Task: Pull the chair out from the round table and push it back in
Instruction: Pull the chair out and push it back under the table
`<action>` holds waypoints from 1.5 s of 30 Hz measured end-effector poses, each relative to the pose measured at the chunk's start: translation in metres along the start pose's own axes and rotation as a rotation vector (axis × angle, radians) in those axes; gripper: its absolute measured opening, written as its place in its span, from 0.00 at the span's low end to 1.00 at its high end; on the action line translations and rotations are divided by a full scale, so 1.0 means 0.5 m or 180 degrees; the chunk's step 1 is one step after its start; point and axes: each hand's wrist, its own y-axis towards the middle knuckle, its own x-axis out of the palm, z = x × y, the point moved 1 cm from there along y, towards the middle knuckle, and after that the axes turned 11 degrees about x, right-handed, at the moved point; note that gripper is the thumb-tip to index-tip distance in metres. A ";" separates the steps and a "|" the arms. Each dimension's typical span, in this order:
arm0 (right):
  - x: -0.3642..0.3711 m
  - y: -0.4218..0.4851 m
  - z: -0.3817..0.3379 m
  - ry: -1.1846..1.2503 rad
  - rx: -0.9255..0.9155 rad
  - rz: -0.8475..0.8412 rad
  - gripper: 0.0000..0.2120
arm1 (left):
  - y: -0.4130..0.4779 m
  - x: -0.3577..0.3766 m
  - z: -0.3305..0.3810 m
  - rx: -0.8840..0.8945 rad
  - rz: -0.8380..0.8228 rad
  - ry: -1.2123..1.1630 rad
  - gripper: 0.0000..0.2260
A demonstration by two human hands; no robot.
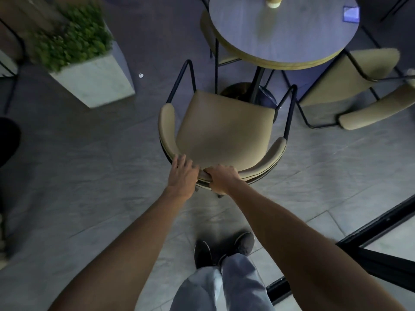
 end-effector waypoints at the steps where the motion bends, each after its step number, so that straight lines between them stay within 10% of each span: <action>1: -0.006 0.010 -0.011 0.0001 -0.0017 0.0000 0.14 | 0.005 0.000 -0.011 -0.0020 0.0024 0.0009 0.23; 22: -0.055 0.171 -0.159 0.0178 0.0846 -0.0494 0.18 | 0.151 -0.012 -0.296 0.1391 0.0016 0.0079 0.14; 45: -0.015 0.130 -0.219 0.0438 0.1284 0.0140 0.16 | 0.134 -0.008 -0.346 0.2013 -0.0162 0.0236 0.13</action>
